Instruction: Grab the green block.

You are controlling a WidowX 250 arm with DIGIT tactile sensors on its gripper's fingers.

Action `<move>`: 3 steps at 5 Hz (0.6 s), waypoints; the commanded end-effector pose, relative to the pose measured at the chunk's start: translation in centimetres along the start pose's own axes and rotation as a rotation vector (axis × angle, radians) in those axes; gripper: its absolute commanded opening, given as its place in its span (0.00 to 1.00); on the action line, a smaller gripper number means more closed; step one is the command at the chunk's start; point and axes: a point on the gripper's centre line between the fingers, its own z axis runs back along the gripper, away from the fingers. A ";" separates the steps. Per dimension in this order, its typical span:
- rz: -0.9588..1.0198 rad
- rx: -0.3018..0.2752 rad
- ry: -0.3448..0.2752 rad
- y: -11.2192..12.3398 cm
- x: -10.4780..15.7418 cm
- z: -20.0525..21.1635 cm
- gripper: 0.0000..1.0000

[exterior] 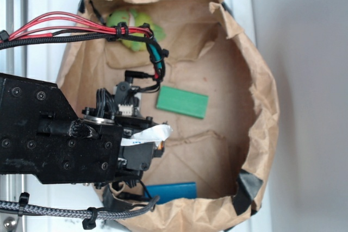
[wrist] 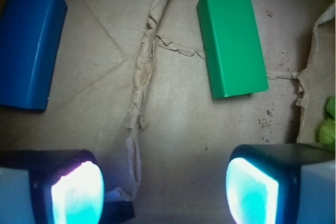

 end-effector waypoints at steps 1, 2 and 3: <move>0.002 0.002 -0.049 0.1 0.8 1.0 1.00; 0.002 0.002 -0.049 0.1 0.8 1.0 1.00; -0.015 -0.001 -0.066 1.2 1.1 -0.2 1.00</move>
